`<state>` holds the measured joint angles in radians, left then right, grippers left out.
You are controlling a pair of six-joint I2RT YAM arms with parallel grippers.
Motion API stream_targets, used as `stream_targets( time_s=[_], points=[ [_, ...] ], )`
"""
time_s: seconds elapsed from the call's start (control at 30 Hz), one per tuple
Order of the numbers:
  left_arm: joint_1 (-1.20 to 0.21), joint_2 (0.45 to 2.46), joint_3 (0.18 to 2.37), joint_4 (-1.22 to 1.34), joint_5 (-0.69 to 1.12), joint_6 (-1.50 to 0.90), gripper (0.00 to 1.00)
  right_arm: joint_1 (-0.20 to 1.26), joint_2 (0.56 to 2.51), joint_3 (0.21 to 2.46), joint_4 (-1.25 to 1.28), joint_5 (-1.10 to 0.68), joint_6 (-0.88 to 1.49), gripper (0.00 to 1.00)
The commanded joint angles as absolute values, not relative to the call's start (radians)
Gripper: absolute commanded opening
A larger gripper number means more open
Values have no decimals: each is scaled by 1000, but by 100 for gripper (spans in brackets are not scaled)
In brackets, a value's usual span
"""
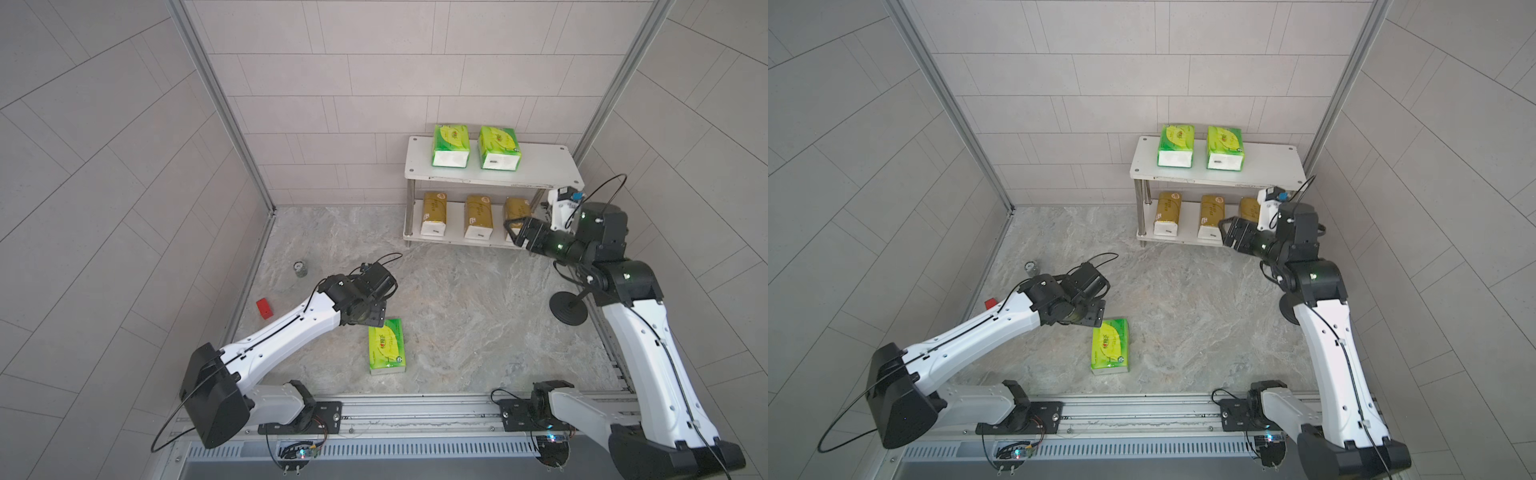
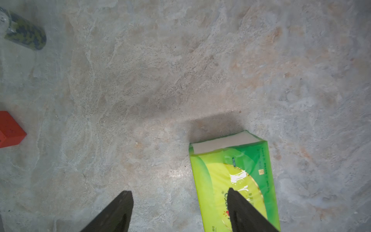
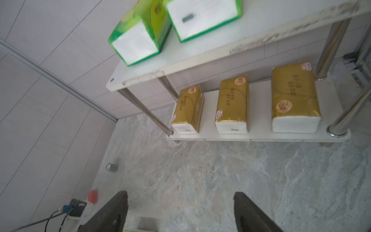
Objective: Place the tissue boxes on the shelf by color
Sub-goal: Move the box of tissues to the center of the board.
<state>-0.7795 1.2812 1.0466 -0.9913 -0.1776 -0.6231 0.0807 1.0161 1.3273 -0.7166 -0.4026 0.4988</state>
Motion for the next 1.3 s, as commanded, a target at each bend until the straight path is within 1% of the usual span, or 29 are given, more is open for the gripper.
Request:
stream_targets(
  time_s=[0.0,0.13,0.23,0.3,0.4,0.5,0.57,0.7,0.8,1.0,1.27],
  points=[
    [-805,1253,966,-996,-146,-678,82,192,931,1174,-809,-352,525,86],
    [-841,1248,893,-895,-73,-696,80,402,871,954,-714,-273,649,86],
    [-870,1269,869,-843,-37,-714,79,540,892,839,-606,-213,726,86],
    [-890,1284,853,-809,-20,-719,79,608,931,801,-552,-186,761,85],
    [-901,1299,819,-745,9,-767,79,669,993,766,-488,-175,792,85],
    [-903,1314,773,-664,23,-802,79,690,1040,739,-444,-184,817,85],
    [-903,1335,745,-620,21,-830,76,692,1049,719,-423,-193,833,85],
    [-903,1359,718,-530,-3,-887,67,693,1035,675,-397,-206,858,85],
    [-903,1378,728,-476,-54,-907,66,692,1028,655,-398,-222,855,85],
    [-901,1511,869,-482,-178,-904,66,692,1018,630,-382,-246,862,85],
    [-896,1693,1094,-512,-166,-890,67,690,1035,590,-328,-226,900,86]
  ],
)
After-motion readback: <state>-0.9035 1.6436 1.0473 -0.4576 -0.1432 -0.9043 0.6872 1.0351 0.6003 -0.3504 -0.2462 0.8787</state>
